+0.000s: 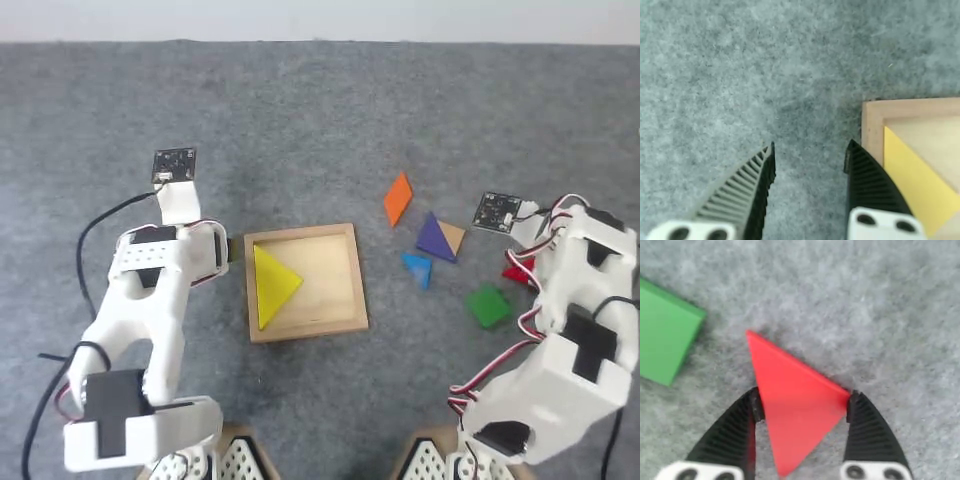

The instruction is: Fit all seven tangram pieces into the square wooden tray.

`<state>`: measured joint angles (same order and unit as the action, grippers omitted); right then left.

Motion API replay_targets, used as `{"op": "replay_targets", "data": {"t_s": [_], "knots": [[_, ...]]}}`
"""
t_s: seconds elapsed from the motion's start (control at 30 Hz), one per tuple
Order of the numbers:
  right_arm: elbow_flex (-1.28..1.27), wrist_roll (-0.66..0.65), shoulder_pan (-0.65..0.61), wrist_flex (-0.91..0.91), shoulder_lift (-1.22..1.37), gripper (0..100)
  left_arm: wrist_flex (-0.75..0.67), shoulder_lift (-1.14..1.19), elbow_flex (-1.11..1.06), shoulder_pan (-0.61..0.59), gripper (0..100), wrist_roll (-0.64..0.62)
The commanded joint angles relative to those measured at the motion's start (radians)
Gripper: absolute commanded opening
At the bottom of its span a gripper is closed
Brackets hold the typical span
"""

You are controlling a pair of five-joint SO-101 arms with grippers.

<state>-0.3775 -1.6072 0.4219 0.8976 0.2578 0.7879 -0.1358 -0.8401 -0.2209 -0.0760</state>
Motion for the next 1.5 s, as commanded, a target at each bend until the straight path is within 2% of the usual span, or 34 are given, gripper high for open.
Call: {"op": "replay_targets", "data": {"t_s": [0.0, 0.33, 0.63, 0.83, 1.1, 1.3, 1.47], "knots": [[0.003, 0.078, -0.001, 0.007, -0.015, 5.8, -0.014, -0.043, 0.004, 0.008, 22, 0.008], [-0.048, 0.336, -0.085, 0.065, -0.292, 5.8, -0.014, -0.043, 0.004, 0.008, 22, 0.008], [-0.141, 0.348, -0.079, -0.054, -0.377, 5.8, -0.009, -0.043, 0.004, 0.006, 22, 0.008], [-0.123, 0.364, -0.064, -0.058, -0.352, 3.5, -0.012, -0.043, 0.004, 0.006, 22, 0.008], [-0.064, 0.641, -0.093, -0.058, -0.472, 1.1, -0.012, -0.043, 0.004, 0.006, 22, 0.006], [-0.071, 0.787, -0.188, 0.010, -0.631, 0.9, -0.012, -0.043, 0.004, 0.008, 22, 0.005], [-0.072, 0.872, -0.374, 0.110, -0.720, 0.9, -0.014, -0.043, 0.004, 0.008, 22, 0.005]]}}
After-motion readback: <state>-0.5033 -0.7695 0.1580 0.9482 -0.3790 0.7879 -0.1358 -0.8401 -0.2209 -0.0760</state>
